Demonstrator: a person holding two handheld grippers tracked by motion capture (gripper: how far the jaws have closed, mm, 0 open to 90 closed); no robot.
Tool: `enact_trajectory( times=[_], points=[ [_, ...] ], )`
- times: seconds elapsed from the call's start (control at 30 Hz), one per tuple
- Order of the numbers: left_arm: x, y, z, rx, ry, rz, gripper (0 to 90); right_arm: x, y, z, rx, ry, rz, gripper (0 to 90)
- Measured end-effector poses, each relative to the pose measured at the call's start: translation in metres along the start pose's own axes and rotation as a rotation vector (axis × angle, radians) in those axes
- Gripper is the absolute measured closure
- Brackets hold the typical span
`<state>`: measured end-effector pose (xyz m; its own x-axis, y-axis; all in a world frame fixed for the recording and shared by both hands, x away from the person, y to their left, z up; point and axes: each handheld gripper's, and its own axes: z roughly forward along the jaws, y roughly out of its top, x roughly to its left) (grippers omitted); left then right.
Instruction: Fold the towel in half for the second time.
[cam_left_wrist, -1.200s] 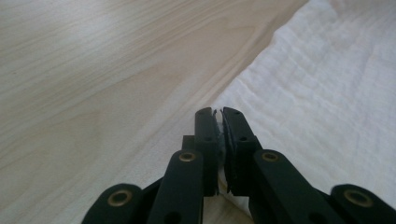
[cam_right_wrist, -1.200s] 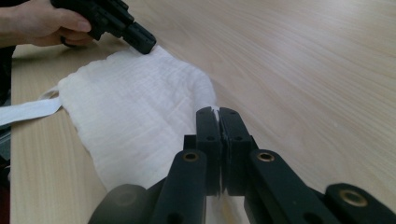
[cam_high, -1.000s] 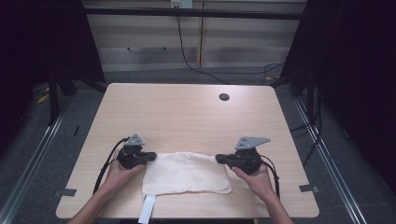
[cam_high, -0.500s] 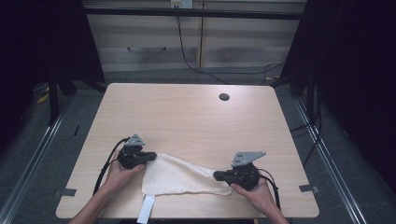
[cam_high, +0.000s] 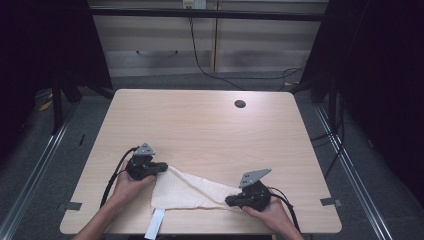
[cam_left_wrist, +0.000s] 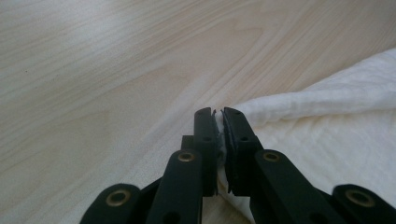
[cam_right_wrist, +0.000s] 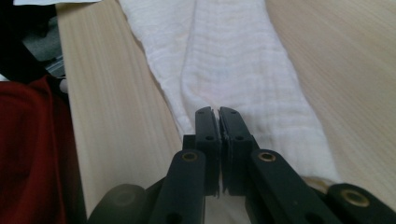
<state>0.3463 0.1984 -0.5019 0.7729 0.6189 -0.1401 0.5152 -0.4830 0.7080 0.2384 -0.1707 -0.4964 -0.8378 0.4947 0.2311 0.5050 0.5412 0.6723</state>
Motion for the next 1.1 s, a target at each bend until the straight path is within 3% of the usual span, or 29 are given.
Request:
enact_trajectory(
  times=[0.23,0.27,0.47,0.73,0.77,0.83,0.93,1.1],
  points=[
    [-0.004,0.007,-0.007,-0.052,-0.006,0.004,84.9,-0.002,0.003,0.001,0.003,-0.052,0.011,87.5],
    [-0.005,0.009,-0.011,-0.078,-0.005,0.005,84.9,-0.003,0.003,0.001,0.000,-0.055,0.015,87.4],
    [-0.009,0.014,-0.021,-0.132,-0.018,0.012,85.0,-0.011,0.004,0.001,-0.012,-0.070,0.038,87.4],
    [-0.036,0.030,-0.040,-0.218,-0.066,0.088,84.9,-0.022,0.008,0.000,-0.013,-0.136,0.079,87.5],
    [-0.036,0.030,-0.040,-0.218,-0.066,0.088,84.9,-0.024,0.009,0.001,-0.016,-0.143,0.075,87.6],
    [-0.051,0.030,-0.042,-0.216,-0.076,0.124,85.0,-0.026,0.009,0.000,-0.020,-0.153,0.082,87.5],
    [-0.063,0.025,-0.040,-0.193,-0.096,0.151,85.0,-0.029,0.010,0.000,-0.022,-0.161,0.097,87.5],
    [-0.074,0.013,-0.045,-0.169,-0.109,0.180,85.0,-0.031,0.010,-0.001,-0.019,-0.164,0.105,87.6]
  ],
)
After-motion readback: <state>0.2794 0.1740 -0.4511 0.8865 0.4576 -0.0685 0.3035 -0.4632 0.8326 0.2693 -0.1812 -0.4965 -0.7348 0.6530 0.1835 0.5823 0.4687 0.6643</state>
